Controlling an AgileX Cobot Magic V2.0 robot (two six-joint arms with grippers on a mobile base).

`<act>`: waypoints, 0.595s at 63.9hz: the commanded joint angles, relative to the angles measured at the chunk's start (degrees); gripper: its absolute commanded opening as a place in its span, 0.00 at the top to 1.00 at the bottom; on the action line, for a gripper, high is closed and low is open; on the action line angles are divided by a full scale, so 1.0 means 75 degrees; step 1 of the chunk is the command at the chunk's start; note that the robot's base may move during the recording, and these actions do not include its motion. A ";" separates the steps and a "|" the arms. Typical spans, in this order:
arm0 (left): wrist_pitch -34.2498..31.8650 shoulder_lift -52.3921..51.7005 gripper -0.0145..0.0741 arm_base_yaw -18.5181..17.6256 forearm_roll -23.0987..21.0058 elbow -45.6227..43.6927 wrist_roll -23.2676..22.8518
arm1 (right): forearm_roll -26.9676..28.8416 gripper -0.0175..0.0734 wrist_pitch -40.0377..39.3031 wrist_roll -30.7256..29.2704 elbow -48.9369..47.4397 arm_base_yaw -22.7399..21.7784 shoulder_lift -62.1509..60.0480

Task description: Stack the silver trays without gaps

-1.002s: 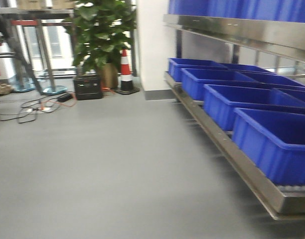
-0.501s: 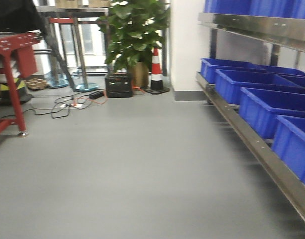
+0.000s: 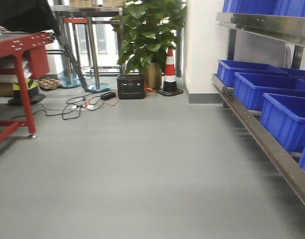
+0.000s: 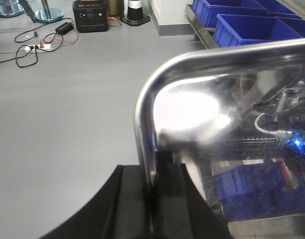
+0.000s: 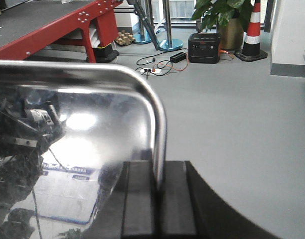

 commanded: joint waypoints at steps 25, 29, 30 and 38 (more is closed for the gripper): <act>-0.0821 -0.0008 0.85 -0.0130 -0.0152 -0.0061 0.0111 | -0.0051 0.88 -0.2235 -0.0067 -0.0091 0.0129 -0.0020; -0.0826 -0.0008 0.85 -0.0130 -0.0152 -0.0061 0.0111 | -0.0051 0.88 -0.2493 -0.0067 -0.0091 0.0129 -0.0020; -0.0826 -0.0008 0.85 -0.0130 -0.0152 -0.0061 0.0111 | -0.0051 0.88 -0.2560 -0.0067 -0.0091 0.0129 -0.0020; -0.0826 -0.0008 0.85 -0.0130 -0.0152 -0.0061 0.0111 | -0.0051 0.88 -0.3148 -0.0067 -0.0091 0.0129 -0.0020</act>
